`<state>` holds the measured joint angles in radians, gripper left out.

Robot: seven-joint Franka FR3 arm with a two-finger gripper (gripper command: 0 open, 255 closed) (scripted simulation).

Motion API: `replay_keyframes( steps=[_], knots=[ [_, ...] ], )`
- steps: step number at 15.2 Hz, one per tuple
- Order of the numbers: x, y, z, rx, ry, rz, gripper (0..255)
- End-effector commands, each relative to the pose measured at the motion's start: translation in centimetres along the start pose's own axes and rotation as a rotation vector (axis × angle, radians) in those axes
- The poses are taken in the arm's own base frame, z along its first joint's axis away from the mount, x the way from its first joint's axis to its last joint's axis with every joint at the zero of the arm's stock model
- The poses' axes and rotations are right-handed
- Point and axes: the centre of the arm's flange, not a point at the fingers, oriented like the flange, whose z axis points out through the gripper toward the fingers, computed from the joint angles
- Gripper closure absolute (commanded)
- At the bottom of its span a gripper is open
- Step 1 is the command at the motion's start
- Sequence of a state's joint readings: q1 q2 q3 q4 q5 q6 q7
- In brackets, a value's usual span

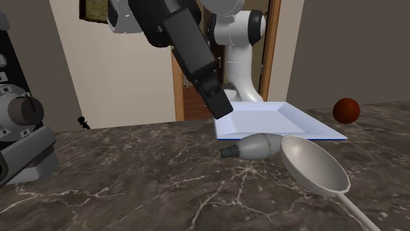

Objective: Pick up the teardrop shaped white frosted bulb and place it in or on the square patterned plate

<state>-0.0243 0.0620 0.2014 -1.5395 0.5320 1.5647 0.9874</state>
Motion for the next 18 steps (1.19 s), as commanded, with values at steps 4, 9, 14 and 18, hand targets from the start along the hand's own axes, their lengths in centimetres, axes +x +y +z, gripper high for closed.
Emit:
replay_keyframes(
  steps=[4,9,14,18],
  knots=[
    [-3.6,0.5,3.2,-0.085,0.020,0.002,0],
    [-3.6,0.7,5.8,-0.085,0.020,0.002,0],
    [-3.5,0.8,6.7,-0.085,0.020,0.002,0],
    [-3.5,0.8,6.7,-0.085,0.020,0.002,0]
  ],
)
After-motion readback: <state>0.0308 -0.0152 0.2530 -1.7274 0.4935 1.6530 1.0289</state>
